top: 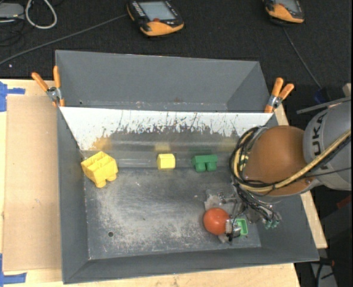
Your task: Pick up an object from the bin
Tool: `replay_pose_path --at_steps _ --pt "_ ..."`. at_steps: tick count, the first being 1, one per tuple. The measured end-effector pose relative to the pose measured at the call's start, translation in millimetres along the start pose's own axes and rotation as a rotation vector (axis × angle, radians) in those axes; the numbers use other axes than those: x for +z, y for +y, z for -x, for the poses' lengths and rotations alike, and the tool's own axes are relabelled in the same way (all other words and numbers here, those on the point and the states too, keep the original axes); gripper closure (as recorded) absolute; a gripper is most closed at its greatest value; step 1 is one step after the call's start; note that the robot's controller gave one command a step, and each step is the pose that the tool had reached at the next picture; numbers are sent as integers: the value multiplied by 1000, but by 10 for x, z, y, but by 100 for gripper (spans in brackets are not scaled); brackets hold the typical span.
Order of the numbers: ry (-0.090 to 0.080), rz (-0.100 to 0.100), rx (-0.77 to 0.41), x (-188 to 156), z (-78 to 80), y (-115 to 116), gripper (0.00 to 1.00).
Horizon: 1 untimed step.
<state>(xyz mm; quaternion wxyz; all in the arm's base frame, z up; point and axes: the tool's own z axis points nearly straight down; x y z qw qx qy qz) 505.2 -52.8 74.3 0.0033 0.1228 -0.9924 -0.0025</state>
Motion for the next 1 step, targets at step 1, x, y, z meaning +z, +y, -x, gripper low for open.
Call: replay_pose_path --at_steps 1 --pt "1 1 17 -1364 159 -29 100"
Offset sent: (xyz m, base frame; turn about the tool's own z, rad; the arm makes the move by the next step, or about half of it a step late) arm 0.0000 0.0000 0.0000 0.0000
